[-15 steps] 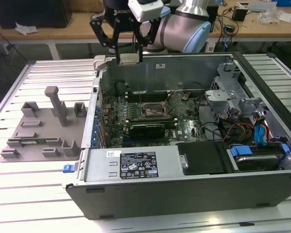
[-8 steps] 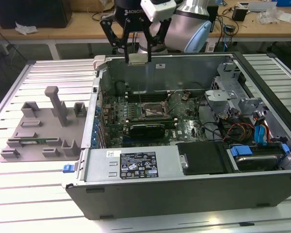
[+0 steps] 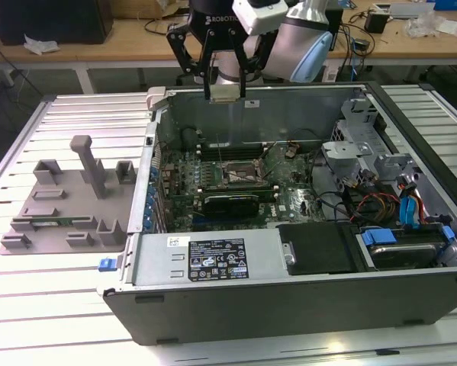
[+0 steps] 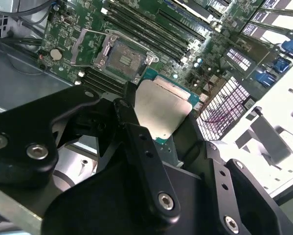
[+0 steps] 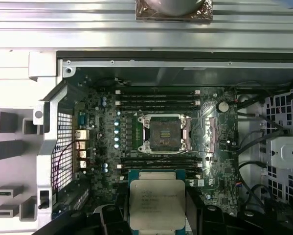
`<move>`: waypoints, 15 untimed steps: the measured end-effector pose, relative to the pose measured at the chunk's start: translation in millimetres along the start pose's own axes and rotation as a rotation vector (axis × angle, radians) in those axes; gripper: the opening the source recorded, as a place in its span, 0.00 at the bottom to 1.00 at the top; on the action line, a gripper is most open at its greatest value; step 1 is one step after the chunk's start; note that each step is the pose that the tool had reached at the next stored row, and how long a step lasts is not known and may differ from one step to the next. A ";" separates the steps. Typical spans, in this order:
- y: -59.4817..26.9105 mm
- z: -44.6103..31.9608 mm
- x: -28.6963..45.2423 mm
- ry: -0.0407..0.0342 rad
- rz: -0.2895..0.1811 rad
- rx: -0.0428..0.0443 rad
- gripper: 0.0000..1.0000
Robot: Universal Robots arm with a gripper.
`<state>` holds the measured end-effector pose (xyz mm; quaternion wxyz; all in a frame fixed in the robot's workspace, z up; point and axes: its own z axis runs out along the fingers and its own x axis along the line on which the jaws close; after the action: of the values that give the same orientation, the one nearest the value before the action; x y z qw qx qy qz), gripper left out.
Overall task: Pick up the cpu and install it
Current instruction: 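Pick up the cpu and move it towards the insertion slot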
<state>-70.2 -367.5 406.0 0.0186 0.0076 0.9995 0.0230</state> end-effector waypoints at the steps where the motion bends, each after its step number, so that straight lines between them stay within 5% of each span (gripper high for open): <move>1: -0.1 1.2 -0.6 0.0001 0.000 0.0001 0.55; 8: -0.4 9.3 -6.1 0.0042 0.000 0.0000 0.55; 15: -0.8 20.9 -14.9 0.0167 0.001 0.0003 0.55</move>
<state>-54.5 -367.5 385.7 0.0102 0.0079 0.9997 0.0229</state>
